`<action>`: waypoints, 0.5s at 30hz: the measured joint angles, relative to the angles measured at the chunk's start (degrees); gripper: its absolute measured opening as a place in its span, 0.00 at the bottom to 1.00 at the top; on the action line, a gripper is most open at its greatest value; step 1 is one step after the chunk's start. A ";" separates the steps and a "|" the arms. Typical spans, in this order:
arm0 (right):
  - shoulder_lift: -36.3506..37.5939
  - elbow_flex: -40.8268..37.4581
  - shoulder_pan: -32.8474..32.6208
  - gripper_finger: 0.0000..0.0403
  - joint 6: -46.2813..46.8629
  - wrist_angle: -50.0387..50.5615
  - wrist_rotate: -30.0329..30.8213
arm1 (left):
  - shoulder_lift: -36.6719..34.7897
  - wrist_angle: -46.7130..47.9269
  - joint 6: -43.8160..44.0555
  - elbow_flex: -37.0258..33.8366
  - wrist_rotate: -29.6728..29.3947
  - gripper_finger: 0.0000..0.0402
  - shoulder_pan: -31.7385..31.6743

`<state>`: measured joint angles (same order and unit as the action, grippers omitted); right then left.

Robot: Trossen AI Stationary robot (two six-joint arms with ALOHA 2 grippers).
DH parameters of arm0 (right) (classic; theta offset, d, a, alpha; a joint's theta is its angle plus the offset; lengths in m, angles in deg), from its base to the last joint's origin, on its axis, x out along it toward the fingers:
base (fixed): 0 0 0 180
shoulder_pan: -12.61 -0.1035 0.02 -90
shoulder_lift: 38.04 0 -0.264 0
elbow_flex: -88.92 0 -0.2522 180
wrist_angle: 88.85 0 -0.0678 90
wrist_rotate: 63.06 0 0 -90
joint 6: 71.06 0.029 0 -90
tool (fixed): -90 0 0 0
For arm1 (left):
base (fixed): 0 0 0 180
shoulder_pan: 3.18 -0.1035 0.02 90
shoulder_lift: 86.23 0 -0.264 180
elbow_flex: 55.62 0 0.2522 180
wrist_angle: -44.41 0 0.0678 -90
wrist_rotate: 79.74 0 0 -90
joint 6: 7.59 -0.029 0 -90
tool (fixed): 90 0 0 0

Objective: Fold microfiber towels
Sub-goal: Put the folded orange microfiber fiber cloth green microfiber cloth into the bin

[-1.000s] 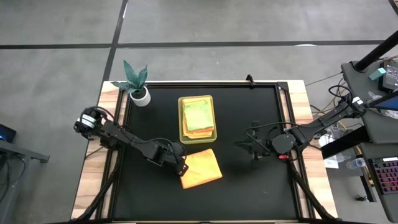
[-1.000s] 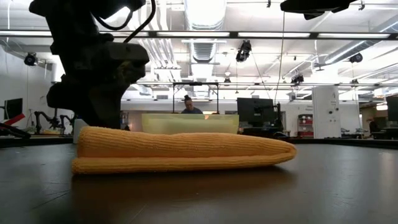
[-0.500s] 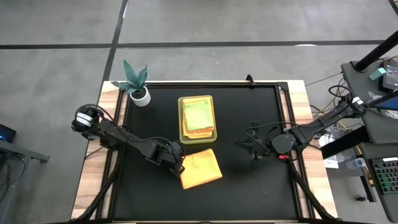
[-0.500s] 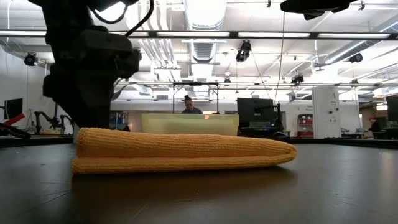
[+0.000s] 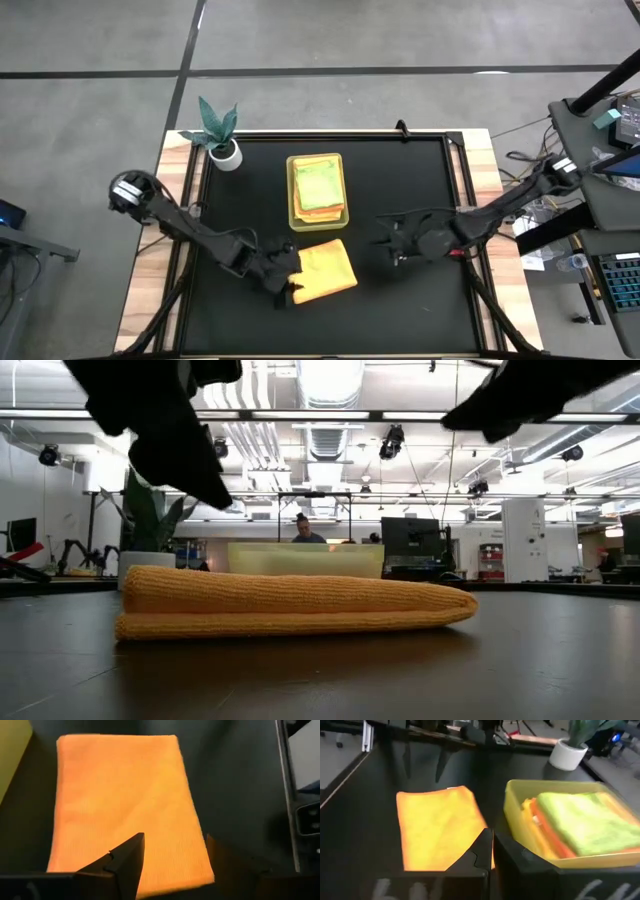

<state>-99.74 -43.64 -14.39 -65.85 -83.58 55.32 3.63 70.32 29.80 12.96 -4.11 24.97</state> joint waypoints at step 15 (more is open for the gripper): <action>-25.39 5.03 0.26 0.02 5.92 -15.34 -0.43 | 9.78 -4.08 0.23 -0.62 -0.22 0.27 3.23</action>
<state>-125.13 -38.62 -14.13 -59.94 -98.92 54.89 13.41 66.24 30.03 12.34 -4.34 28.20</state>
